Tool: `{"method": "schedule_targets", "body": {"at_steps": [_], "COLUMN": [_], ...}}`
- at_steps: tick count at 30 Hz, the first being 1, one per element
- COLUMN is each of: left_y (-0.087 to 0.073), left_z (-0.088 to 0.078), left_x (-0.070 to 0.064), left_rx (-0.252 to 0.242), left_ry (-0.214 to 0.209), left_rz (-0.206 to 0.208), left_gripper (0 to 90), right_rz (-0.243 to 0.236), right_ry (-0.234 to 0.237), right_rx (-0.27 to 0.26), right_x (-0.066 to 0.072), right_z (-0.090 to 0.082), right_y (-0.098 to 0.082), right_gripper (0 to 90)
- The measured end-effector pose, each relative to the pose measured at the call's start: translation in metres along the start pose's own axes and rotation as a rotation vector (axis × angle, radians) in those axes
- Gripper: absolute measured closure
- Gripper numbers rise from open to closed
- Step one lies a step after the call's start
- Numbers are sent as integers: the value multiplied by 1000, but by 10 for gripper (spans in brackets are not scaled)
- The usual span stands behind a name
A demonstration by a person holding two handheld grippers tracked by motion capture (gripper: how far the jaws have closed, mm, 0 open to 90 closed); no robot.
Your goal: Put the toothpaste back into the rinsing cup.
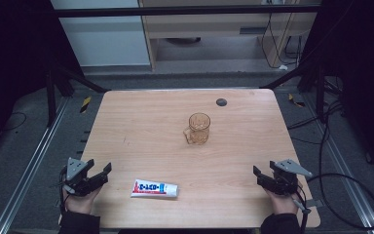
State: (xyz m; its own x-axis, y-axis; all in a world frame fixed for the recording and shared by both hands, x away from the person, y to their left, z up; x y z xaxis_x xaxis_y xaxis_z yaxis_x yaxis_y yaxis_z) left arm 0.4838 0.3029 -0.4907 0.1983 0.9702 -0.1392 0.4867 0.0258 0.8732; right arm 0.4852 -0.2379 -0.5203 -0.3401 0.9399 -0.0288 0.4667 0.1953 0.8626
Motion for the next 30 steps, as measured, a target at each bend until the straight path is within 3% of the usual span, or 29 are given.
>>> {"method": "schedule_targets", "body": {"at_steps": [4,14,21,30], "left_y": [0,-10,-20,-30], "left_z": [-2,-6,-10,-11], "left_x": [-6,-34,-50,-61], "left_rx": [17,83,128,185], "left_ry": [-18,-74,-116,-155], "left_rz": [-8,61,107,160], "left_gripper": [402,575,673,792], "right_rz": [-17,-56,-69,-69], "right_ry": [26,47,66,72], "right_rx": [9,-14,-4,5], "right_x": [6,24,29,30], "right_z": [-2,-12,-10,-9], "right_y": [-1,5,3,2], "right_gripper": [342,369,371,372]}}
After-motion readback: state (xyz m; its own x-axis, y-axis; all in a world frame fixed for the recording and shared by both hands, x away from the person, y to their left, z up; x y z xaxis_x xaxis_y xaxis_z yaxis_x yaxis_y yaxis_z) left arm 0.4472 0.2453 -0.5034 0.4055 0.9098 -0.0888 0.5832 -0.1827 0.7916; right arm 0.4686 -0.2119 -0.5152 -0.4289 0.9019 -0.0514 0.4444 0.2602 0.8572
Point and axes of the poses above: each handheld gripper's, and its own axes: z roughly forward along the jaws, y roughly out of its top, x roughly to its left, the point moved 8 cm from there along z, roughly forward along the jaws, and after that the axes turned 7 degrees about -z, right-handed, at the moved point
